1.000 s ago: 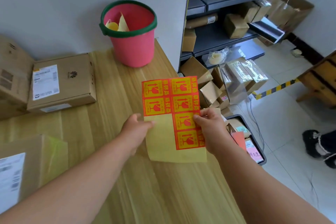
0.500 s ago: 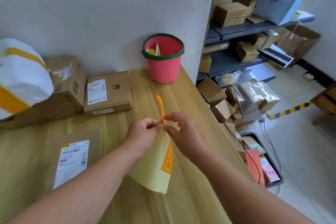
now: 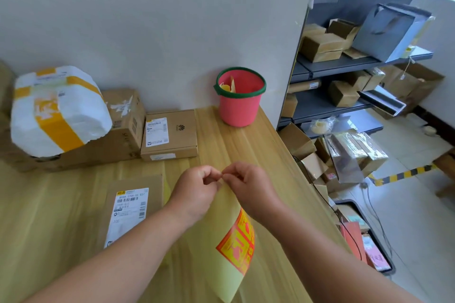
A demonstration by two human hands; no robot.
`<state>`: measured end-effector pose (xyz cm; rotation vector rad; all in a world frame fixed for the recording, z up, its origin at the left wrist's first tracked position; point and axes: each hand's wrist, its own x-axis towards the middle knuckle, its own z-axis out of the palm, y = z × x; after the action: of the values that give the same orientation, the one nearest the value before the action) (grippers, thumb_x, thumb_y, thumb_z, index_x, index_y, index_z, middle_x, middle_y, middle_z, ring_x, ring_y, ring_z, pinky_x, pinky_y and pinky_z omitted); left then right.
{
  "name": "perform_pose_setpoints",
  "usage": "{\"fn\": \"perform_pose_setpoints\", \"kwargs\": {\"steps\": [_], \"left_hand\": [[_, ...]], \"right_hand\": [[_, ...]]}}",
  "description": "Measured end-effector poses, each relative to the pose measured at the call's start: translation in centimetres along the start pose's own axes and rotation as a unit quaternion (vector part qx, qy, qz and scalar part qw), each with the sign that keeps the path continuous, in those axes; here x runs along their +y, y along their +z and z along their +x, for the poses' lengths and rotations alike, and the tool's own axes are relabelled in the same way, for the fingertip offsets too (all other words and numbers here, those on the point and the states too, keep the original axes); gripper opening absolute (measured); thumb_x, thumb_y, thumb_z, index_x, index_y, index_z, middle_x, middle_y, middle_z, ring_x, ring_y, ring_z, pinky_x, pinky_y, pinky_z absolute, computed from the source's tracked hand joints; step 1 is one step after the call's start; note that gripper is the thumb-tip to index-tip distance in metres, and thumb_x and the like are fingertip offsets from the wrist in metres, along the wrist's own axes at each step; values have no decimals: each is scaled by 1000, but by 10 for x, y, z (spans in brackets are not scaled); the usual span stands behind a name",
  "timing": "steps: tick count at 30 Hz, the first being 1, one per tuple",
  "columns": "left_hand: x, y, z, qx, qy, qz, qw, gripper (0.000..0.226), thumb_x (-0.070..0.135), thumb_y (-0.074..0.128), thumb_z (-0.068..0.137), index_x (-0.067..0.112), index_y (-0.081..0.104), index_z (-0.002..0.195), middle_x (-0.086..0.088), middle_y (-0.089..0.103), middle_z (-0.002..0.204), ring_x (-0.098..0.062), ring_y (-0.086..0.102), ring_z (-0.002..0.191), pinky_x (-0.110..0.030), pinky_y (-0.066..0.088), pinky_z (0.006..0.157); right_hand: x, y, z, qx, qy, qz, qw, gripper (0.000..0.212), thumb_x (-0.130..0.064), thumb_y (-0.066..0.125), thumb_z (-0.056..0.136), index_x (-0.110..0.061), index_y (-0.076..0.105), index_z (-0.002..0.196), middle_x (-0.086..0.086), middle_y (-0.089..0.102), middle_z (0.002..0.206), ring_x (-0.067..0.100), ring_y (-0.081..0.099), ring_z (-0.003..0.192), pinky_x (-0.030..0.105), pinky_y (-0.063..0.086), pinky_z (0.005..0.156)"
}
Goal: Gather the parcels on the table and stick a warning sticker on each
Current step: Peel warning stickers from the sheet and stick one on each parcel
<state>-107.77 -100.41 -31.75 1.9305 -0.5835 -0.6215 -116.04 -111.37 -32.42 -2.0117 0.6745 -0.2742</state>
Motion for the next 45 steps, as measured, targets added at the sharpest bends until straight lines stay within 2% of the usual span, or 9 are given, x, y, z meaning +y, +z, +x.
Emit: {"fn": "perform_pose_setpoints", "kwargs": {"steps": [4, 8, 19, 22, 25, 30, 38, 42, 45], "left_hand": [[4, 3, -4, 0, -14, -5, 1000, 19, 3, 62, 87, 21, 65, 82, 4, 61, 72, -7, 54, 67, -17, 42, 62], [5, 9, -2, 17, -22, -13, 1000, 14, 5, 64, 86, 18, 65, 80, -2, 64, 74, -11, 55, 68, -21, 44, 64], [9, 26, 6, 24, -34, 1, 999, 16, 4, 60, 87, 19, 66, 83, 0, 63, 74, -12, 55, 68, -25, 46, 67], [9, 30, 10, 26, -43, 1, 999, 19, 3, 59, 87, 21, 66, 84, -2, 62, 76, -14, 56, 70, -28, 47, 68], [8, 35, 13, 27, -59, -13, 998, 18, 2, 58, 87, 18, 67, 86, -6, 61, 75, -17, 55, 67, -29, 46, 65], [4, 42, 20, 65, -121, -69, 988, 23, -5, 53, 84, 14, 66, 82, -9, 61, 73, -22, 56, 66, -30, 45, 64], [-18, 53, 36, 128, -244, -152, 949, 20, -6, 52, 86, 10, 63, 80, -12, 65, 72, -24, 59, 60, -31, 48, 61], [-33, 56, 45, 165, -301, -166, 925, 20, -4, 51, 87, 11, 62, 82, -13, 67, 78, -28, 63, 68, -39, 54, 70], [-52, 56, 52, 199, -341, -169, 903, 18, -2, 50, 87, 11, 61, 88, -15, 67, 83, -32, 65, 75, -44, 55, 70]], "right_hand": [[0, -4, -1, -9, -2, 12, 1000, 14, -18, 53, 94, -20, 65, 86, 2, 65, 78, 20, 60, 75, 41, 51, 70], [4, -6, -2, -28, 0, 35, 999, 8, -18, 60, 90, -23, 65, 85, -5, 64, 76, 14, 59, 73, 40, 53, 70], [15, -20, 8, -39, 30, 78, 996, 18, -15, 59, 92, -24, 63, 77, -9, 58, 68, 6, 51, 63, 23, 43, 59], [20, -24, 13, -46, 49, 100, 993, 18, -14, 56, 93, -22, 64, 78, -6, 58, 69, 9, 52, 65, 27, 45, 61], [26, -27, 18, -45, 86, 136, 986, 18, -14, 56, 92, -19, 65, 78, 1, 62, 72, 15, 55, 68, 39, 52, 69], [37, -37, 31, 10, 153, 201, 967, 18, -10, 53, 93, -11, 59, 76, 5, 64, 74, 18, 58, 71, 31, 48, 64], [56, -62, 54, 87, 204, 223, 949, 18, -13, 48, 96, -11, 60, 83, 3, 58, 71, 15, 52, 66, 32, 44, 63], [64, -69, 62, 128, 209, 258, 934, 16, -14, 46, 98, -12, 58, 87, 3, 58, 75, 14, 53, 67, 30, 47, 64], [66, -71, 64, 139, 206, 281, 927, 15, -13, 46, 99, -10, 59, 93, 5, 59, 76, 14, 57, 69, 30, 54, 72]]}}
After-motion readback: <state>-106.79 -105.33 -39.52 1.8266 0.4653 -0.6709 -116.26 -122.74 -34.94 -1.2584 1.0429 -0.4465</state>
